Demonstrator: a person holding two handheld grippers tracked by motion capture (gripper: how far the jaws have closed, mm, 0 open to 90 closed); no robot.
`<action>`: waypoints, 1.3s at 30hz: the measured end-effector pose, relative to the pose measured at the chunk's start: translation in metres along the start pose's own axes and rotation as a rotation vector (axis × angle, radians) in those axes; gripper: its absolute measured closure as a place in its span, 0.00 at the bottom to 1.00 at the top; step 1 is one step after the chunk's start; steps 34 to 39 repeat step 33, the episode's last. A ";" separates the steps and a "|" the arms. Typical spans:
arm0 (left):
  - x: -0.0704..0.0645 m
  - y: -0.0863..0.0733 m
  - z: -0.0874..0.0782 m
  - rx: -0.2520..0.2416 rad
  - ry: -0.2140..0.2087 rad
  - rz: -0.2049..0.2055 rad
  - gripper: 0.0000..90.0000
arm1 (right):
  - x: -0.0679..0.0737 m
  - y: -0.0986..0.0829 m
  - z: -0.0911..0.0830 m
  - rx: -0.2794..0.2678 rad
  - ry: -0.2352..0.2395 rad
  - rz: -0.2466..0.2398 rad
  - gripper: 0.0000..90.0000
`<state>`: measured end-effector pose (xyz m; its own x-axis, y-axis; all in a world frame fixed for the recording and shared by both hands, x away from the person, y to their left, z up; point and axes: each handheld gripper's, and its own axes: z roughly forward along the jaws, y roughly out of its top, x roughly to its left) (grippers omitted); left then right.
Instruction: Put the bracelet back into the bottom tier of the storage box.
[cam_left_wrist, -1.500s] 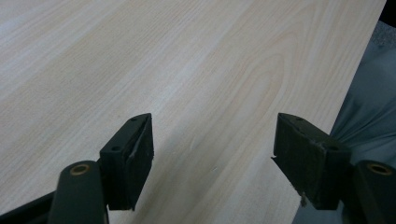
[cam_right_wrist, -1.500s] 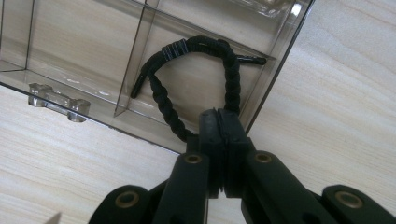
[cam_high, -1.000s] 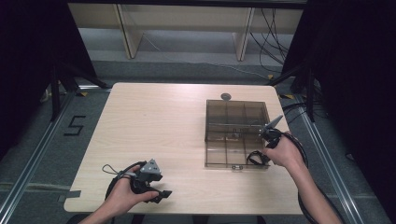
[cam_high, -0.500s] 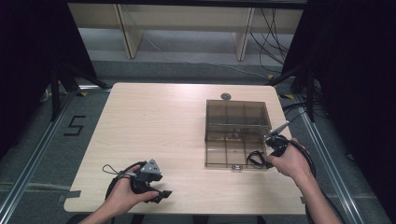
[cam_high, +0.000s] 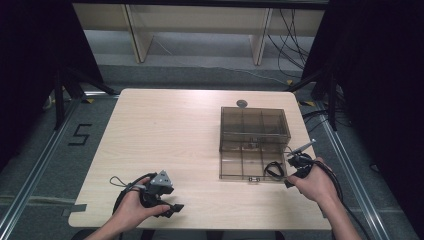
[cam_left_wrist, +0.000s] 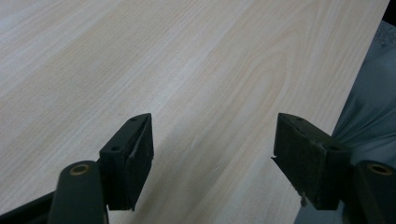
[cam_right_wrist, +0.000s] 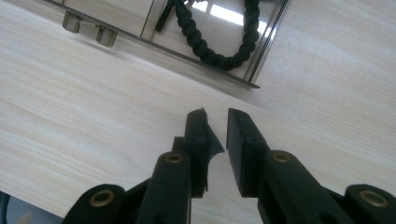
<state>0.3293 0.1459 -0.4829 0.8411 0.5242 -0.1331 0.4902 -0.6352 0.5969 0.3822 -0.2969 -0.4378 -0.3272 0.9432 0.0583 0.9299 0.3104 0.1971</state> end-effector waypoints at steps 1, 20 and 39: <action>0.000 0.000 0.000 0.000 0.000 0.000 0.32 | 0.000 -0.001 0.000 0.001 0.006 0.000 0.87; 0.003 -0.001 -0.001 0.019 0.001 0.011 0.32 | 0.000 -0.029 0.018 -0.091 0.048 0.050 0.77; 0.001 -0.002 0.004 -0.038 -0.008 -0.070 0.32 | 0.002 -0.037 0.029 -0.120 0.063 0.027 0.69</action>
